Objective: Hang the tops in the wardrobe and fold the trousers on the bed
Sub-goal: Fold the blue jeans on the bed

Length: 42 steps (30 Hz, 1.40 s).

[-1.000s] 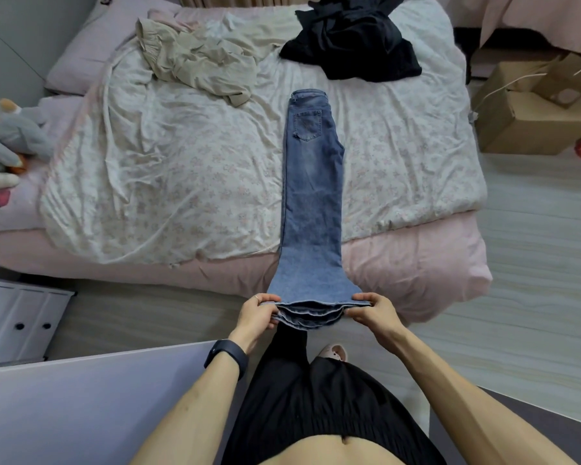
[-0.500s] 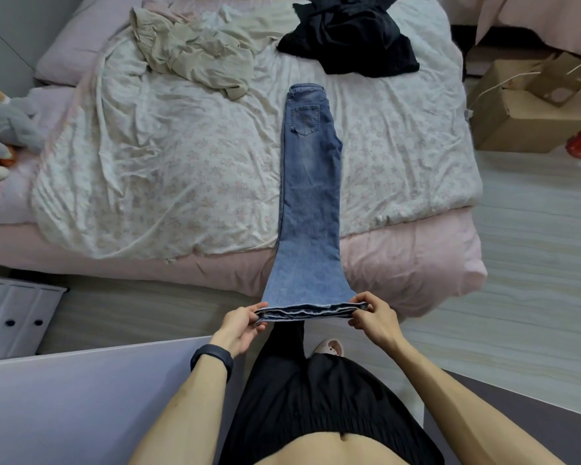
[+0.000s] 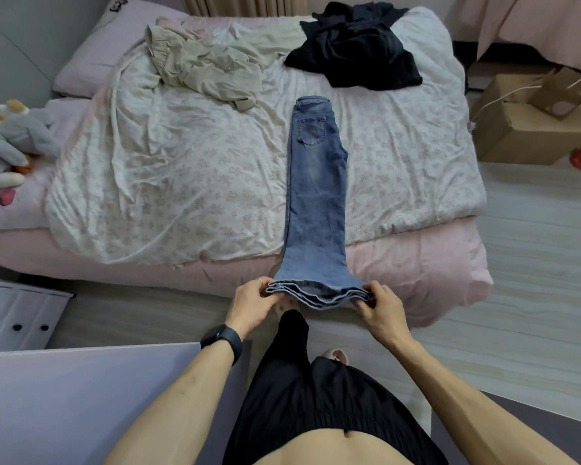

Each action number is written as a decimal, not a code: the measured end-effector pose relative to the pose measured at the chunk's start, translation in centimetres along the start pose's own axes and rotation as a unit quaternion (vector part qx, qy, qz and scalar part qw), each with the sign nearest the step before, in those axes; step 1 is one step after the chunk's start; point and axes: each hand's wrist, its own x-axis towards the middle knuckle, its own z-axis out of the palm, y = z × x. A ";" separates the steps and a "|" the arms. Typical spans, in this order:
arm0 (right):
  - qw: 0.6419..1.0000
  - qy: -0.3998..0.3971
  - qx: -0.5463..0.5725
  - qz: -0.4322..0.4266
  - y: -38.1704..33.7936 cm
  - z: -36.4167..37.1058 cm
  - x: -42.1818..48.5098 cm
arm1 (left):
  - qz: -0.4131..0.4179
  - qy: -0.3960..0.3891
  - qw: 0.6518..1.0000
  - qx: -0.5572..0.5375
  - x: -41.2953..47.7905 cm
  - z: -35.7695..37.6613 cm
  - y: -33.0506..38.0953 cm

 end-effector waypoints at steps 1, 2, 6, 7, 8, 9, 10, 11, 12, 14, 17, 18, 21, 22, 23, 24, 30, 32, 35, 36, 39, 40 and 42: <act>0.999 0.023 -0.020 -0.032 -0.2 -0.3 0.4 | 0.020 0.014 1.000 0.017 0.3 -0.5 0.2; 0.996 0.043 -0.037 -0.064 -0.3 -0.8 0.8 | 0.035 0.025 0.999 0.027 0.6 -0.9 0.5; 0.961 0.082 -0.145 -0.220 -1.2 -2.2 2.0 | 0.069 0.022 0.995 0.061 1.0 -2.7 1.5; 0.953 0.063 -0.172 -0.241 -1.2 -2.4 2.1 | 0.065 0.010 0.995 0.080 0.8 -2.8 1.6; 0.947 0.039 -0.195 -0.252 -1.4 -2.6 2.2 | 0.059 0.000 0.993 0.101 0.5 -2.9 1.7; 0.941 0.016 -0.219 -0.259 -1.4 -2.8 2.1 | 0.054 -0.007 0.991 0.120 0.3 -2.9 1.6; 0.932 0.007 -0.243 -0.268 -1.2 -2.9 1.9 | 0.050 -0.012 0.990 0.135 0.0 -2.8 1.4; 0.922 0.015 -0.266 -0.281 -1.1 -3.1 1.6 | 0.045 -0.015 0.988 0.145 -0.4 -2.7 1.2; 0.913 0.028 -0.282 -0.295 -1.0 -3.4 1.3 | 0.041 -0.015 0.988 0.150 -0.7 -2.6 0.9; 0.909 0.047 -0.272 -0.313 -0.9 -3.6 0.7 | 0.033 -0.009 0.990 0.139 -1.0 -2.4 0.4; 0.952 0.009 -0.170 -0.253 -2.0 -4.3 1.1 | 0.012 0.005 0.999 0.041 -0.1 -3.1 0.6; 0.967 0.004 -0.133 -0.215 -2.4 -4.8 2.0 | 0.007 0.008 1.000 -0.007 0.9 -3.6 1.1; 0.982 0.052 -0.032 -0.178 -4.4 -6.2 6.2 | 0.009 0.005 0.993 -0.120 4.8 -5.3 3.6; 0.981 0.079 0.003 -0.177 -5.2 -6.6 7.8 | 0.015 0.014 0.990 -0.137 6.2 -5.8 4.6; 0.979 0.105 0.030 -0.172 -6.2 -7.1 10.0 | 0.018 0.025 0.988 -0.154 8.1 -6.3 5.7; 0.977 0.125 0.043 -0.169 -6.9 -7.3 11.3 | 0.024 0.037 0.986 -0.161 9.3 -6.6 6.6; 0.970 0.191 0.033 -0.149 -10.4 -8.5 23.2 | 0.034 0.042 0.981 -0.184 21.3 -8.2 12.4; 0.974 0.188 0.022 -0.125 -10.8 -8.2 26.8 | 0.025 0.034 0.982 -0.187 24.7 -8.3 13.6; 0.982 0.160 0.006 -0.098 -11.2 -6.7 33.5 | 0.007 0.023 0.983 -0.179 31.8 -8.4 14.6; 0.985 0.148 0.006 -0.085 -11.1 -6.0 36.0 | -0.003 0.015 0.983 -0.183 34.4 -8.2 14.7; 0.990 0.131 0.041 -0.012 -11.0 -4.5 41.6 | -0.021 -0.012 0.981 -0.193 39.8 -7.3 14.7; 0.990 0.133 0.047 0.011 -10.5 -3.4 44.4 | -0.026 -0.018 0.980 -0.198 42.6 -6.9 14.4; 0.990 0.132 0.048 0.032 -10.8 -2.8 46.5 | -0.023 -0.022 0.978 -0.205 44.8 -7.2 14.9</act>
